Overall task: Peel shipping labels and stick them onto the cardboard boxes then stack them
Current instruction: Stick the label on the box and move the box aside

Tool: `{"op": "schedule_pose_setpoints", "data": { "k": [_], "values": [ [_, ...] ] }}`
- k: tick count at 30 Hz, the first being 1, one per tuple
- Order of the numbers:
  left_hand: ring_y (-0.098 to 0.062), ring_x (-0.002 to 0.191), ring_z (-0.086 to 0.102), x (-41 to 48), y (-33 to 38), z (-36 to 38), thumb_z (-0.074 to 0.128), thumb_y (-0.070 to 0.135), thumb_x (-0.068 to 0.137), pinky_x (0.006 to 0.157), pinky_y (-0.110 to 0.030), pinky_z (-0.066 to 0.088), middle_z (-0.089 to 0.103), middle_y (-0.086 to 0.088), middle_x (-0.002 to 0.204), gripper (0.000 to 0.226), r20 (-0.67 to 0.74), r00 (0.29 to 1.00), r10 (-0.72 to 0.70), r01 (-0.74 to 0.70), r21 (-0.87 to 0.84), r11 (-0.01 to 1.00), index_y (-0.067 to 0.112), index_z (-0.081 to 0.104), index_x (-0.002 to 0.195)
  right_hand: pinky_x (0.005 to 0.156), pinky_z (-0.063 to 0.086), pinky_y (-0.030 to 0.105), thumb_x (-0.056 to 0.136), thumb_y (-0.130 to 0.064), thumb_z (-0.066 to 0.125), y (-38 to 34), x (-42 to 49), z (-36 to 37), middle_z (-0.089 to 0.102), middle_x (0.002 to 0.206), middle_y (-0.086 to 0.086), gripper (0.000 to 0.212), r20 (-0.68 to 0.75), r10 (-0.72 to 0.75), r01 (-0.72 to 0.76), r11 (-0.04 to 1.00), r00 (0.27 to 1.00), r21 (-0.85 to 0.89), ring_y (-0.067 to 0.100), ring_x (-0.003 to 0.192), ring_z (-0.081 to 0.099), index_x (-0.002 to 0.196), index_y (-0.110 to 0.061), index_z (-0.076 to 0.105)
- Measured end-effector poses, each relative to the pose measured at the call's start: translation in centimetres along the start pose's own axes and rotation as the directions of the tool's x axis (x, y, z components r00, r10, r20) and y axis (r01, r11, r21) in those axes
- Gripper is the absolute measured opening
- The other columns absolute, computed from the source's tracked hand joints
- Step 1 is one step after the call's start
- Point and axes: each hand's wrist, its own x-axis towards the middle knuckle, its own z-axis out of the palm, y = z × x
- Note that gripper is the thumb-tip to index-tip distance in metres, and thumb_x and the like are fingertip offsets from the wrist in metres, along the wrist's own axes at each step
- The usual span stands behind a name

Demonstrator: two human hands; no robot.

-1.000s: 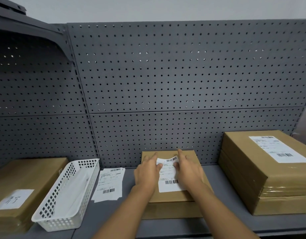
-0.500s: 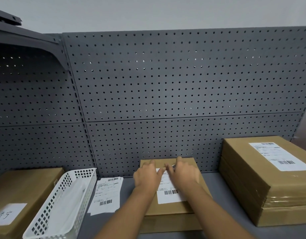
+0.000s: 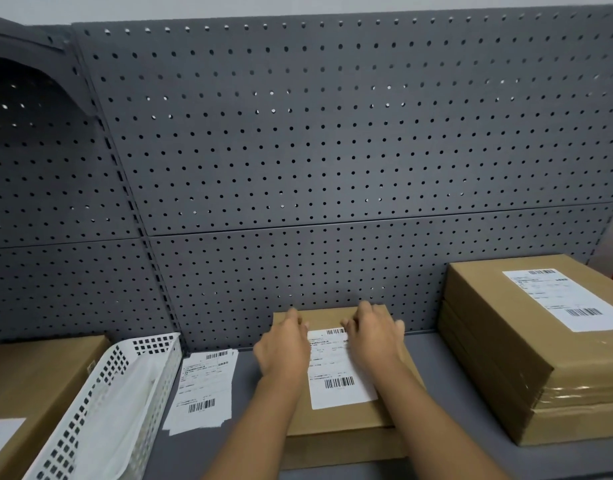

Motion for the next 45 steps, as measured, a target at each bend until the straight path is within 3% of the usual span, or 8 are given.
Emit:
{"op": "schedule_pose_setpoints", "data": {
  "k": [6, 14, 20, 24, 28, 34, 43, 45],
  "values": [
    [-0.026, 0.090, 0.070, -0.1, -0.2, 0.1, 0.040, 0.032, 0.109, 0.069, -0.033, 0.040, 0.075, 0.002, 0.098, 0.019, -0.001, 1.000, 0.014, -0.014, 0.025, 1.000, 0.026, 0.057, 0.116, 0.077, 0.024, 0.035, 0.093, -0.011, 0.053, 0.1, 0.2, 0.2, 0.050, 0.077, -0.016, 0.017, 0.011, 0.031, -0.032, 0.999, 0.999, 0.020, 0.016, 0.083, 0.046, 0.088, -0.027, 0.049],
    [-0.028, 0.102, 0.070, -0.8, 0.0, -1.0, 0.043, 0.057, 0.104, 0.073, -0.035, 0.040, 0.074, 0.003, 0.113, 0.038, 0.088, 0.993, 0.080, -0.086, 0.066, 0.994, 0.027, 0.054, 0.124, 0.088, 0.032, 0.040, 0.095, -0.056, 0.051, 0.1, -0.1, -0.5, 0.057, 0.102, -0.005, 0.031, 0.074, -0.022, 0.022, 1.000, 0.997, -0.008, 0.019, 0.105, 0.051, 0.094, -0.025, 0.050],
    [-0.023, 0.082, 0.057, -1.2, 0.3, -1.5, 0.039, 0.013, 0.105, 0.071, -0.033, 0.041, 0.071, -0.001, 0.109, 0.034, 0.131, 0.989, 0.071, -0.087, 0.124, 0.988, 0.025, 0.051, 0.134, 0.083, 0.026, 0.035, 0.100, -0.029, 0.052, -0.4, 0.2, -1.0, 0.058, 0.102, -0.008, 0.004, 0.138, 0.007, -0.009, 1.000, 0.990, 0.017, 0.017, 0.107, 0.050, 0.096, -0.028, 0.054],
    [-0.026, 0.107, 0.061, -1.8, -0.2, -2.1, 0.037, 0.010, 0.104, 0.087, -0.038, 0.050, 0.063, -0.003, 0.129, 0.040, 0.188, 0.973, 0.135, -0.143, 0.033, 0.989, 0.022, 0.049, 0.140, 0.085, 0.028, 0.035, 0.091, -0.006, 0.048, 0.2, -0.3, -2.3, 0.058, 0.100, -0.010, 0.024, 0.158, -0.057, 0.041, 0.994, 0.986, 0.101, 0.016, 0.106, 0.050, 0.092, -0.027, 0.060],
    [-0.025, 0.139, 0.041, -3.8, -0.6, -2.7, 0.038, 0.009, 0.102, 0.116, -0.037, 0.036, 0.045, -0.001, 0.151, 0.055, 0.188, 0.947, 0.261, -0.253, -0.067, 0.965, 0.022, 0.040, 0.155, 0.093, 0.040, 0.033, 0.095, -0.006, 0.049, 1.8, -1.8, -3.5, 0.063, 0.119, -0.008, 0.035, 0.190, -0.293, 0.249, 0.942, 0.937, 0.225, 0.017, 0.115, 0.055, 0.121, -0.020, 0.069],
    [-0.019, 0.156, 0.025, -5.4, -1.1, -2.4, 0.034, 0.019, 0.108, 0.128, -0.033, 0.021, 0.033, 0.001, 0.168, 0.052, 0.255, 0.849, 0.463, -0.458, -0.081, 0.885, 0.020, 0.035, 0.160, 0.116, 0.017, 0.014, 0.101, -0.009, 0.043, 1.7, -5.1, -4.2, 0.041, 0.161, -0.001, 0.050, 0.356, -0.508, 0.455, 0.862, 0.785, 0.226, 0.015, 0.151, 0.033, 0.151, -0.014, 0.050],
    [-0.017, 0.160, 0.013, -5.0, -1.4, -3.0, 0.026, 0.039, 0.112, 0.130, -0.036, 0.012, 0.018, 0.003, 0.173, 0.054, 0.443, 0.784, 0.436, -0.476, -0.023, 0.879, 0.024, 0.025, 0.164, 0.125, 0.024, 0.037, 0.102, -0.017, 0.039, 1.5, -4.8, -4.1, 0.040, 0.162, 0.001, 0.048, 0.446, -0.458, 0.422, 0.888, 0.769, 0.184, 0.024, 0.151, 0.033, 0.148, -0.019, 0.052],
    [-0.018, 0.161, 0.011, -4.9, -1.1, -3.4, 0.027, 0.040, 0.112, 0.131, -0.036, 0.011, 0.015, 0.001, 0.174, 0.056, 0.464, 0.770, 0.438, -0.493, -0.004, 0.870, 0.022, 0.023, 0.164, 0.127, 0.013, 0.029, 0.102, -0.014, 0.039, 2.0, -4.6, -4.6, 0.038, 0.164, 0.000, 0.049, 0.443, -0.474, 0.409, 0.880, 0.761, 0.241, 0.019, 0.153, 0.030, 0.148, -0.021, 0.053]
  ]
}}
